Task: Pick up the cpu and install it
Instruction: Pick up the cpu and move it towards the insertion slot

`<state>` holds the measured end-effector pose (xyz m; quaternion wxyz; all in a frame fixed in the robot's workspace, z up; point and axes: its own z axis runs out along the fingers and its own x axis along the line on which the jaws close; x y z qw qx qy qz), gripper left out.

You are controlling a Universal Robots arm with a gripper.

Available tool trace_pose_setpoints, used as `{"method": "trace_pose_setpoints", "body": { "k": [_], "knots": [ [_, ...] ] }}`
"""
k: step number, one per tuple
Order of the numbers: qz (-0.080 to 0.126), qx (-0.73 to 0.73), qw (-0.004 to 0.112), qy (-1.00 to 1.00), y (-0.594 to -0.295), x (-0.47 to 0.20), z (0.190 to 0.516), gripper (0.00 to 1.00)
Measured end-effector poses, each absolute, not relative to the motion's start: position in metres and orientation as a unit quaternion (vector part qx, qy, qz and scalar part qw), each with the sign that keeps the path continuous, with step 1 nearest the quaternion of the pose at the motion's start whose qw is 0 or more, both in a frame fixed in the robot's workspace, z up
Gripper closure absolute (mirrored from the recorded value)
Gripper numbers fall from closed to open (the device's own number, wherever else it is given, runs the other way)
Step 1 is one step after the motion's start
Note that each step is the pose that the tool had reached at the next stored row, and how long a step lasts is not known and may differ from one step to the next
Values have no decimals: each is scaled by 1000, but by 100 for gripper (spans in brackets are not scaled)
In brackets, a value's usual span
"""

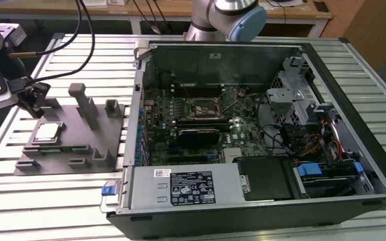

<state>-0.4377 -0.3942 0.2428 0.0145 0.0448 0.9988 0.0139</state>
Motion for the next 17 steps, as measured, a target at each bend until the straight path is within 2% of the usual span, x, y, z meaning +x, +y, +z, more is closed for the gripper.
{"method": "trace_pose_setpoints", "body": {
  "k": [17],
  "knots": [
    [8, 44, 11, 999, -396, -439, 218, 89]
  ]
}}
